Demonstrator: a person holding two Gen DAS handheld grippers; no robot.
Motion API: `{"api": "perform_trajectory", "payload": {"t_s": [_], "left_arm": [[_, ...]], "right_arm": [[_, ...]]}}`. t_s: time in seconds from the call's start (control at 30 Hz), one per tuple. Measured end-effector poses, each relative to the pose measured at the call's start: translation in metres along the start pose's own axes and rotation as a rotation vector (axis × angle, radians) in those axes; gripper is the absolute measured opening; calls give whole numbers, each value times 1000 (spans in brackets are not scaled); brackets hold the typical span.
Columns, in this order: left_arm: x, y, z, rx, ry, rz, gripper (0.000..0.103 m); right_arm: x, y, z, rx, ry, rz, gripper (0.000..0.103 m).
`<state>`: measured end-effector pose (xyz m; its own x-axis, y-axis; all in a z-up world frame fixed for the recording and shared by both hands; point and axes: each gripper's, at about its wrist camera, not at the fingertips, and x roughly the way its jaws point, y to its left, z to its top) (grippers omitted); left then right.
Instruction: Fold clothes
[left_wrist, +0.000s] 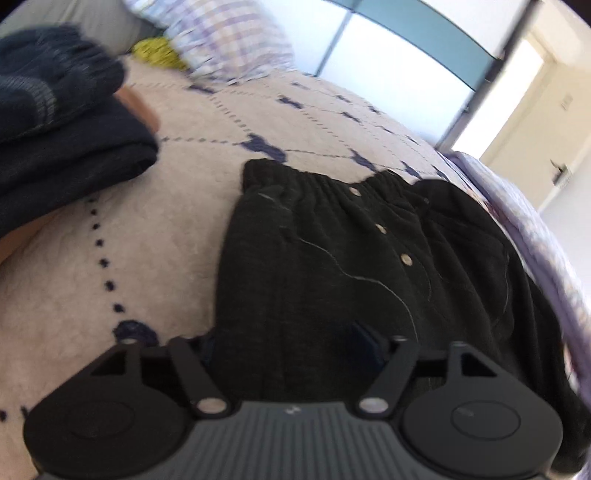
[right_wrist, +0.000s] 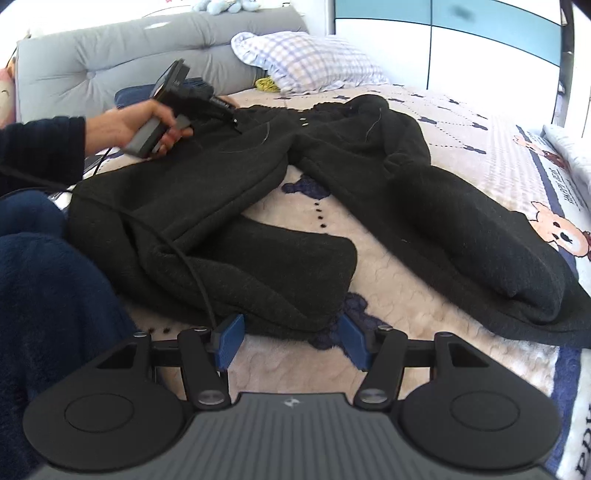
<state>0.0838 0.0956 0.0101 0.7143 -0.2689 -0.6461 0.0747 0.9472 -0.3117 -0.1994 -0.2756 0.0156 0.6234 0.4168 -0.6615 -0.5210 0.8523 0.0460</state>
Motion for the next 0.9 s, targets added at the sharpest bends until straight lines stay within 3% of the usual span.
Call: {"api": "perform_trajectory", "payload": {"t_s": [0.07, 0.2, 0.3, 0.47, 0.57, 0.6, 0.63, 0.77, 0.9], "left_arm": [[3, -14, -10, 106, -33, 34, 91], [2, -13, -15, 96, -82, 27, 93], [0, -6, -16, 65, -103, -9, 94], [0, -6, -18, 60, -111, -25, 96], [1, -11, -19, 82, -106, -7, 96], [1, -11, -19, 86, -106, -4, 96], [1, -12, -20, 89, -106, -1, 96], [1, -14, -20, 112, -107, 24, 96], [2, -17, -22, 131, -110, 47, 96]], "right_arm": [[4, -1, 1, 14, -11, -10, 61], [-13, -10, 11, 97, -116, -70, 62], [-46, -16, 27, 109, -243, -211, 63], [-139, -22, 63, 63, -526, -415, 70], [-222, -31, 82, 50, -755, -426, 87], [-246, -33, 88, 53, -823, -410, 103], [-268, -36, 93, 59, -873, -392, 103], [-305, -69, 122, 112, -782, -309, 103], [-259, -92, 118, 163, -582, -197, 103]]}}
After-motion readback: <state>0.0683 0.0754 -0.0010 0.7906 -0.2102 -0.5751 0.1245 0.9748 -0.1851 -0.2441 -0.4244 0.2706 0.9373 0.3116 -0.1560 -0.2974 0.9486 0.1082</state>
